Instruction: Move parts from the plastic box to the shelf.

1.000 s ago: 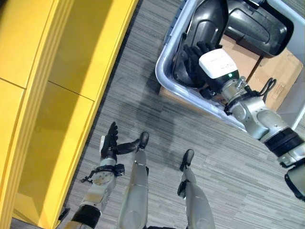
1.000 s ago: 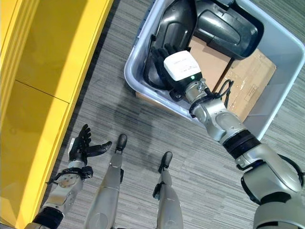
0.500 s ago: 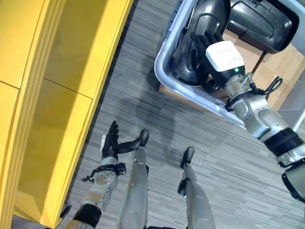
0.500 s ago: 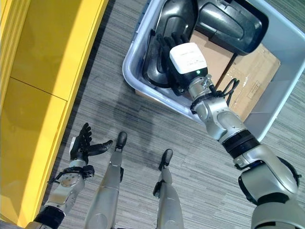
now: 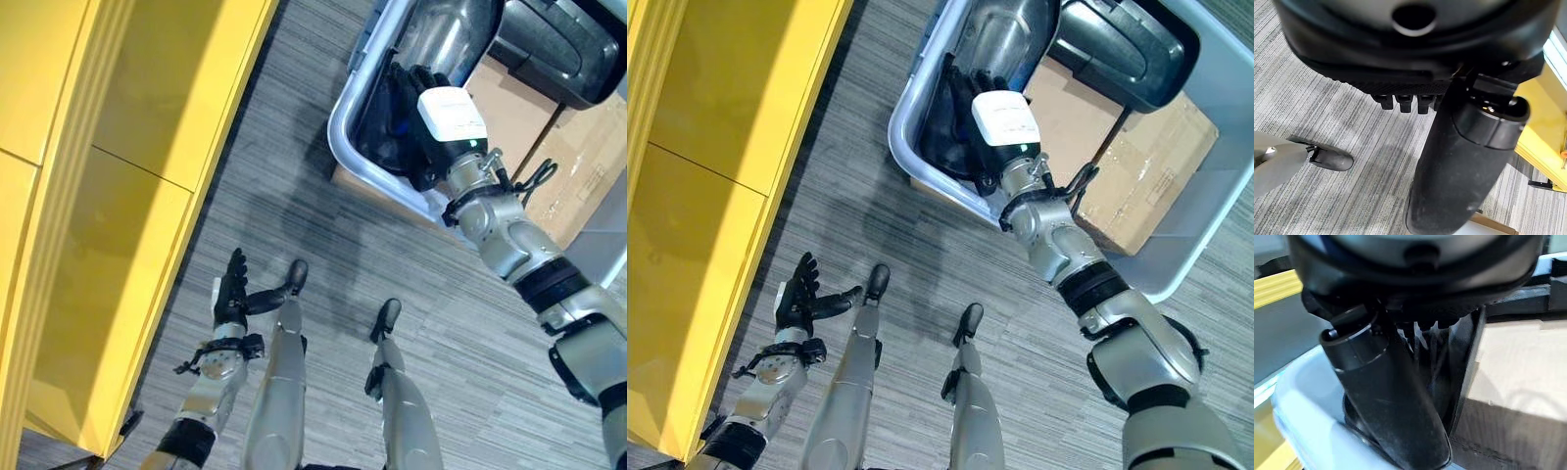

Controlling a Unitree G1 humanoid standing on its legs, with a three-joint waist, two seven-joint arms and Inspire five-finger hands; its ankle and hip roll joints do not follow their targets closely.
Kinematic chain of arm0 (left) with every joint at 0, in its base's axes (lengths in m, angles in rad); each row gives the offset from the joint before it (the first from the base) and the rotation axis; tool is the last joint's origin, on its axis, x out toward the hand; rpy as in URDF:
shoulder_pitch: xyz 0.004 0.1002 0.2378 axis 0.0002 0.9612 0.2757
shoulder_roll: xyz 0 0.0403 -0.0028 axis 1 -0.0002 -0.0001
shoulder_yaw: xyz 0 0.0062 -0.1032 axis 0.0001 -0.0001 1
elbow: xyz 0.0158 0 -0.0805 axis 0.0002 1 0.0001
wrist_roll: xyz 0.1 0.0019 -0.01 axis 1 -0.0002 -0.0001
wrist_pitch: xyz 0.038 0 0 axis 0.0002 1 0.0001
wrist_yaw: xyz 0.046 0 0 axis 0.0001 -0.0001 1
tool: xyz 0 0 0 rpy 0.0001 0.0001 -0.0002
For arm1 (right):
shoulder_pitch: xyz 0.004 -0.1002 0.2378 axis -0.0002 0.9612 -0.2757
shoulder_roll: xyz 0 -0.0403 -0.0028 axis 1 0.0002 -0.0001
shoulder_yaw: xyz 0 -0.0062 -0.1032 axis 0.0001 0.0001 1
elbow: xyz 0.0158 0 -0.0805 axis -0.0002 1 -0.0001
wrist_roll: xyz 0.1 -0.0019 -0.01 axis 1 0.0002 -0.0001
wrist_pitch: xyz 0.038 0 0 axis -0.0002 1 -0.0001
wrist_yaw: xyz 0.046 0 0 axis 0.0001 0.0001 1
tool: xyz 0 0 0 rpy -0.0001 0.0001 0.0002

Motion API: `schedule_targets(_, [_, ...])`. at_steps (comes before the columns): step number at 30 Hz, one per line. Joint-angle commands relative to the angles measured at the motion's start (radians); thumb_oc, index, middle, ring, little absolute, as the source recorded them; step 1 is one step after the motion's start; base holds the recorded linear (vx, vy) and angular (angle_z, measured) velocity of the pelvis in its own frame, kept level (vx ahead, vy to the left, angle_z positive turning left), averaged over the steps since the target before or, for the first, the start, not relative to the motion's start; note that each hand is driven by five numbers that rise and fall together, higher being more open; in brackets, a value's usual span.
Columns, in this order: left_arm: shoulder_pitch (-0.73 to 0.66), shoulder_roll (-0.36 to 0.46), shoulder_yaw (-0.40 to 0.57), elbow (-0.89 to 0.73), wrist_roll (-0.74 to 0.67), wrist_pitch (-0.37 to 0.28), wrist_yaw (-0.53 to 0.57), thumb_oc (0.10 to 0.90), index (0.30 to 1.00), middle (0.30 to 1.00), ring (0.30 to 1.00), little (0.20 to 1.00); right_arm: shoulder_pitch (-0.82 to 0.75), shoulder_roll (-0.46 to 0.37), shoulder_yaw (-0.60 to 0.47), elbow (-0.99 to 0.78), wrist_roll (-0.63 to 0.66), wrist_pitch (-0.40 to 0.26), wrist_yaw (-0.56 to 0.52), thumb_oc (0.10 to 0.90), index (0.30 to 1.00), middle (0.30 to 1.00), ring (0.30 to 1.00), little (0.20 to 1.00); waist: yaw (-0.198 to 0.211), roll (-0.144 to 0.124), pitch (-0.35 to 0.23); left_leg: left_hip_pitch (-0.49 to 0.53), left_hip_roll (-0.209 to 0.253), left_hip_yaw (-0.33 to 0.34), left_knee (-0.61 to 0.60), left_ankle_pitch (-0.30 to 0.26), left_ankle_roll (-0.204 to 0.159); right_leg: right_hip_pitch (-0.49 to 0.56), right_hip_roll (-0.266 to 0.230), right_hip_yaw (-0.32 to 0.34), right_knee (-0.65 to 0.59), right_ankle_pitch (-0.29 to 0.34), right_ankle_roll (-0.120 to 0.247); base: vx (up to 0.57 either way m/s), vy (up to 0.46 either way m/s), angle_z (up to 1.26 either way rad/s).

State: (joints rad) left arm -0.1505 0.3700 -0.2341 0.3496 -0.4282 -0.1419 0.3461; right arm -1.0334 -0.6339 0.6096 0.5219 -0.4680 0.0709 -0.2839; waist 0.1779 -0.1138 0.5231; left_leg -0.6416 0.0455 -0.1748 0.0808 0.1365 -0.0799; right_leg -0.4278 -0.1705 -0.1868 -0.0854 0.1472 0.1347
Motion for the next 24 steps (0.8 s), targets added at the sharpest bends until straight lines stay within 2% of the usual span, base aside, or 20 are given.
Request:
schedule_targets(1, [-0.001,0.015,-0.008,-0.085,-0.019,-0.071,0.026,0.900,1.000,1.000,1.000,1.000,-0.092,-0.021,0.009,0.018,0.033,-0.013,-0.051,0.900,1.000,1.000,1.000,1.000,0.022,0.001,-0.003,-0.018,-0.041,-0.008,0.003,-0.014,0.044,0.117,-0.050,-0.030,0.077,-0.082,0.033,0.00,0.000,0.00])
schedule_targets(5, [0.001,0.021,-0.008,-0.080,-0.024,-0.078,0.020,0.900,1.000,1.000,1.000,1.000,-0.132,-0.062,0.071,0.138,0.036,-0.005,-0.031,0.900,1.000,1.000,1.000,1.000,0.023,-0.005,-0.003,-0.025,-0.040,-0.007,0.003,-0.014,0.043,0.113,-0.048,-0.033,0.072,-0.080,0.034,0.00,0.005,0.01])
schedule_targets(6, [0.002,0.025,-0.003,-0.076,-0.023,-0.080,0.017,0.900,1.000,1.000,1.000,1.000,-0.136,-0.107,0.089,0.146,0.046,-0.007,-0.017,0.900,1.000,1.000,1.000,1.000,0.015,-0.010,-0.003,-0.026,-0.041,-0.005,0.009,-0.016,0.042,0.112,-0.048,-0.032,0.074,-0.079,0.034,0.00,0.016,0.06])
schedule_targets(9, [0.007,0.034,0.003,-0.079,-0.021,-0.080,0.014,0.900,1.000,1.000,1.000,1.000,-0.140,-0.174,0.115,0.138,0.060,-0.017,0.005,0.900,1.000,1.000,1.000,1.000,0.005,-0.020,-0.003,-0.020,-0.038,-0.002,0.012,-0.019,0.041,0.114,-0.046,-0.028,0.076,-0.080,0.034,0.00,0.010,0.06])
schedule_targets(14, [0.014,0.043,0.006,-0.086,-0.019,-0.077,0.006,0.900,1.000,1.000,1.000,1.000,-0.141,-0.228,0.135,0.135,0.079,-0.026,0.028,0.900,1.000,1.000,1.000,1.000,-0.003,-0.028,-0.003,-0.014,-0.034,-0.002,0.013,-0.019,0.040,0.116,-0.045,-0.024,0.080,-0.082,0.033,0.00,0.001,0.03])
schedule_targets(18, [0.031,0.056,0.014,-0.099,-0.017,-0.078,-0.011,0.900,1.000,1.000,1.000,1.000,-0.125,-0.312,0.147,0.155,0.147,-0.051,0.063,0.900,1.000,1.000,1.000,1.000,-0.013,-0.043,-0.003,0.004,-0.026,-0.001,0.012,-0.020,0.038,0.129,-0.042,-0.025,0.080,-0.084,0.033,0.00,0.000,0.00])
schedule_targets(24, [0.043,0.072,0.026,-0.107,-0.016,-0.079,-0.024,0.900,1.000,1.000,1.000,1.000,-0.096,-0.387,0.147,0.203,0.197,-0.069,0.090,0.900,1.000,1.000,1.000,1.000,-0.014,-0.048,-0.003,0.026,-0.024,-0.005,0.009,-0.018,0.036,0.146,-0.040,-0.026,0.085,-0.088,0.032,-0.01,-0.016,-0.04])
